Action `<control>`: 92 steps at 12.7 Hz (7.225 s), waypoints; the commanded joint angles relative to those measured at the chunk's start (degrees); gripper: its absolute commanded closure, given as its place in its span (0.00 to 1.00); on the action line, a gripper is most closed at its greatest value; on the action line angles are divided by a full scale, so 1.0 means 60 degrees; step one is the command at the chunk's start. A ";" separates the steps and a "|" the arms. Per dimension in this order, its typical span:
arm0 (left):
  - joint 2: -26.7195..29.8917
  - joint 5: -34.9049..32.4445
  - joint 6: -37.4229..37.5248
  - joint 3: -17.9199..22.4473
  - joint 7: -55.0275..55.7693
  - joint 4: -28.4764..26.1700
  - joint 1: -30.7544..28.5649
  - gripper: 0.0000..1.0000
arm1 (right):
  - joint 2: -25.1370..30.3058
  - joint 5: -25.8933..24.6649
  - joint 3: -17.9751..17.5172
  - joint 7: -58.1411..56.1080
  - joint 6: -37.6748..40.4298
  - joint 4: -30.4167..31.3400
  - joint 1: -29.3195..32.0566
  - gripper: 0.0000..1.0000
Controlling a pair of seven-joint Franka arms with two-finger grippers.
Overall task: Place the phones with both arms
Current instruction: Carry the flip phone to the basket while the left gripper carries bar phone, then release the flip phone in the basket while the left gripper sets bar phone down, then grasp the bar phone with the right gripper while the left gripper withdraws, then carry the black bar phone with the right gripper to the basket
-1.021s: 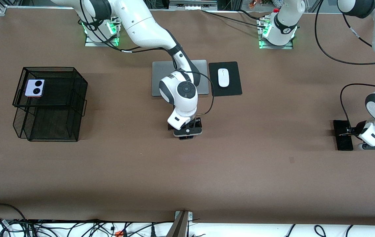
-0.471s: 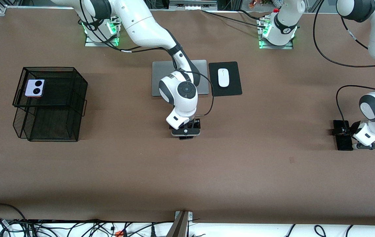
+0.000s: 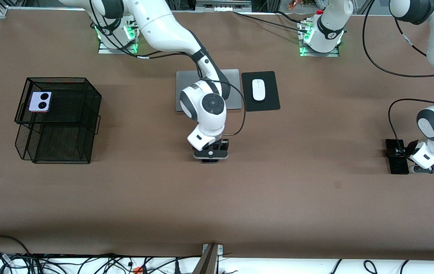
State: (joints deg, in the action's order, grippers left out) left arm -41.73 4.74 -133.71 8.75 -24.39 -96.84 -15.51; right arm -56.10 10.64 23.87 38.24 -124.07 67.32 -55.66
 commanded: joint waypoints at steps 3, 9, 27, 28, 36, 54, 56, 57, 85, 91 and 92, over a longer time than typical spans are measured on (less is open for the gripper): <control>0.1389 -0.0116 0.3146 -0.0008 0.0022 0.1545 0.0869 0.93 | 0.2475 -0.0030 0.0298 -0.1034 0.3606 0.0629 0.1319 0.90; 0.1390 0.0438 0.6127 -0.0009 0.4259 0.3981 0.4087 0.93 | 0.3855 0.0454 0.1910 -0.5528 0.4668 0.2005 0.3237 0.90; -0.3313 0.1700 0.1147 0.0006 1.1125 0.6502 1.0217 0.91 | 0.2495 0.2080 0.2746 -0.9713 0.2206 0.4425 0.5717 0.61; -0.3313 0.1700 0.1118 0.0006 1.1315 0.6516 1.0232 0.91 | 0.2451 0.2080 0.2746 -0.9698 0.2235 0.4410 0.5703 0.24; -0.3649 0.1496 0.0502 0.0036 1.2286 0.6473 1.0422 0.82 | 0.2568 0.1774 0.2775 -0.8835 0.4823 0.2101 0.5323 0.00; 0.0667 0.1056 0.7088 0.0797 0.6859 0.6239 0.5785 0.00 | 0.2641 0.4213 0.2222 -0.5802 0.4745 0.0820 0.2539 0.00; 0.1589 0.1041 0.7634 0.0797 0.5479 0.5991 0.4816 0.00 | 0.2452 0.4233 0.1969 -0.5439 0.3604 0.0938 0.1913 0.00; 0.2087 0.1056 0.7665 0.0783 0.4674 0.5714 0.4362 0.00 | 0.2233 0.4218 0.1969 -0.4681 0.2960 0.0939 0.1430 0.00; 0.6473 -0.0541 0.3197 -0.0345 0.2630 -0.0970 0.3376 0.00 | -0.0539 0.2827 0.1090 -0.2374 -0.1254 0.0895 -0.1094 0.75; 0.6150 -0.0511 0.4120 -0.0345 0.2615 -0.0251 0.3333 0.00 | 0.1218 0.2827 0.3400 -0.2579 0.2843 0.0953 -0.1138 0.75; 0.6150 -0.0511 0.4121 -0.0345 0.2615 -0.0251 0.3333 0.00 | 0.1380 0.2827 0.3854 -0.2637 0.3721 0.0953 -0.1138 0.75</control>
State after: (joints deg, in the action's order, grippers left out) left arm -3.50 0.44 -110.45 6.74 -8.20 -100.52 4.76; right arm -51.02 28.44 43.75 22.83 -108.54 71.32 -62.10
